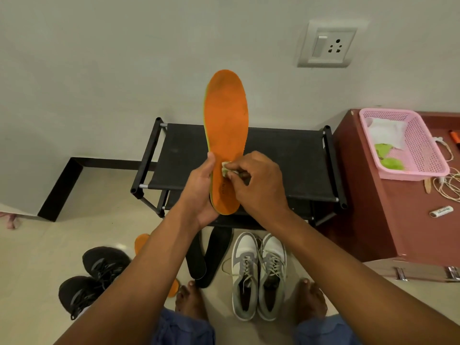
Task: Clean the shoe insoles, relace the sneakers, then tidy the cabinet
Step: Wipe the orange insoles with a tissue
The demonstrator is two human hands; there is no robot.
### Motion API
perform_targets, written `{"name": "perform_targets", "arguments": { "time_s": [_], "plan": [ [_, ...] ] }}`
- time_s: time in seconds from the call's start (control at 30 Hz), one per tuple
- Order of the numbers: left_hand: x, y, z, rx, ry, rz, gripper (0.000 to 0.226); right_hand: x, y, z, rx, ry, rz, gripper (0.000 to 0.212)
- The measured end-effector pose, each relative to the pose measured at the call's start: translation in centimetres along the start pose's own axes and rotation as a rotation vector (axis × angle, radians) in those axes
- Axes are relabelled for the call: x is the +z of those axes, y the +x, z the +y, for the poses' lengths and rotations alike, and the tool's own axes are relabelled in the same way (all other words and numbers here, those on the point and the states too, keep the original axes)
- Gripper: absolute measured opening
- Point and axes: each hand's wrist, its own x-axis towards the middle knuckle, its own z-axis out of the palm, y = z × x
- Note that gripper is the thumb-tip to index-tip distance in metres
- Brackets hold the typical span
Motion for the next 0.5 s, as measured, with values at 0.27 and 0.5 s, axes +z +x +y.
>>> {"name": "perform_targets", "arguments": {
  "time_s": [0.27, 0.5],
  "plan": [
    [-1.8, 0.5, 1.1, 0.105, -0.194, 0.044, 0.063, 0.6, -1.3, -2.3, 0.148, 0.295, -0.373, 0.014],
    [-1.1, 0.4, 0.5, 0.053, -0.181, -0.004, 0.067, 0.4, -1.2, -2.5, 0.13, 0.209, -0.267, 0.01]
  ]
}}
